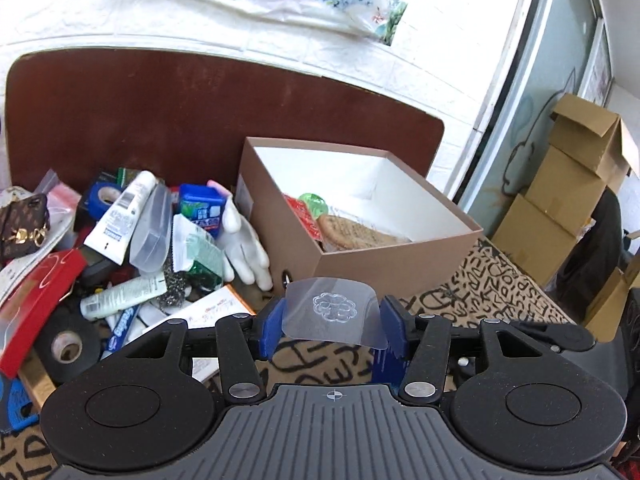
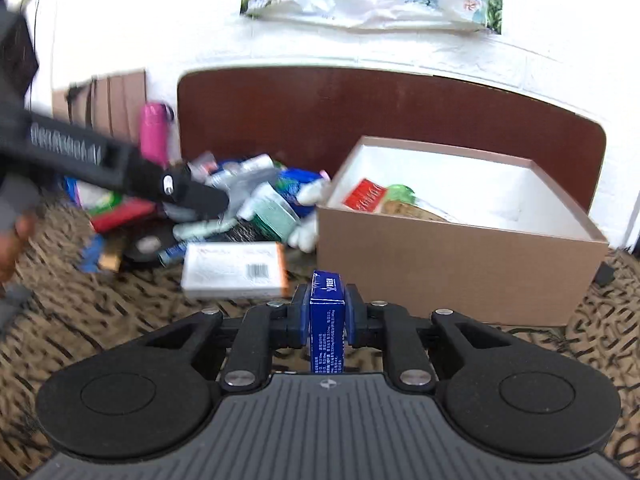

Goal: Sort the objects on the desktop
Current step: 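Carry the plastic hook and blue medicine box over the tan box with both tools, then open both tools to drop the hook and medicine box into the box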

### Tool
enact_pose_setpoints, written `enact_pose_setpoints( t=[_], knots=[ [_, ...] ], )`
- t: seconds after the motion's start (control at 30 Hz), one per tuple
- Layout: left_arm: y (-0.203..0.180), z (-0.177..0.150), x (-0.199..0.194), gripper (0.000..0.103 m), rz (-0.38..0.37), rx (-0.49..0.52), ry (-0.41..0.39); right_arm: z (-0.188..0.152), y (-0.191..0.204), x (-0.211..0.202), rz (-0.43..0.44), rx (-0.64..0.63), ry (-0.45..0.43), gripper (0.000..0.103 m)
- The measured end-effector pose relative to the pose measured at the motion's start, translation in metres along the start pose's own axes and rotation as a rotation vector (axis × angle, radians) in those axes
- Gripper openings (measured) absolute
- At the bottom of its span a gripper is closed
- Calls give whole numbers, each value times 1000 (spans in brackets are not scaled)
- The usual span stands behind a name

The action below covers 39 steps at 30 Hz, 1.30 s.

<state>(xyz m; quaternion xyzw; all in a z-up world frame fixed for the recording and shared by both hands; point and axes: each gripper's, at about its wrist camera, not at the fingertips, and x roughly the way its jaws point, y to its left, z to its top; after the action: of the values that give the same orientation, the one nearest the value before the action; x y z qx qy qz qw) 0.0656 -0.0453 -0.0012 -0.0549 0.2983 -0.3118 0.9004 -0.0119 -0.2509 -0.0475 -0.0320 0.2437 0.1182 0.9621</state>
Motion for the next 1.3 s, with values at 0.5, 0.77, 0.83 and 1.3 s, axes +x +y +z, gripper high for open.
enact_pose_setpoints(
  t=[0.5, 0.77, 0.83, 1.3],
  knots=[
    [-13, 31, 20, 53, -31, 6, -15, 36, -26, -19, -35, 17, -120, 20],
    [-38, 87, 62, 54, -48, 33, -41, 96, -66, -32, -145, -27, -239, 20],
    [-41, 98, 79, 54, -42, 36, -37, 105, -80, -20, -175, -22, -224, 20],
    [-38, 136, 202, 56, 62, 52, 52, 119, -151, 96, -291, -21, -76, 20]
  ],
)
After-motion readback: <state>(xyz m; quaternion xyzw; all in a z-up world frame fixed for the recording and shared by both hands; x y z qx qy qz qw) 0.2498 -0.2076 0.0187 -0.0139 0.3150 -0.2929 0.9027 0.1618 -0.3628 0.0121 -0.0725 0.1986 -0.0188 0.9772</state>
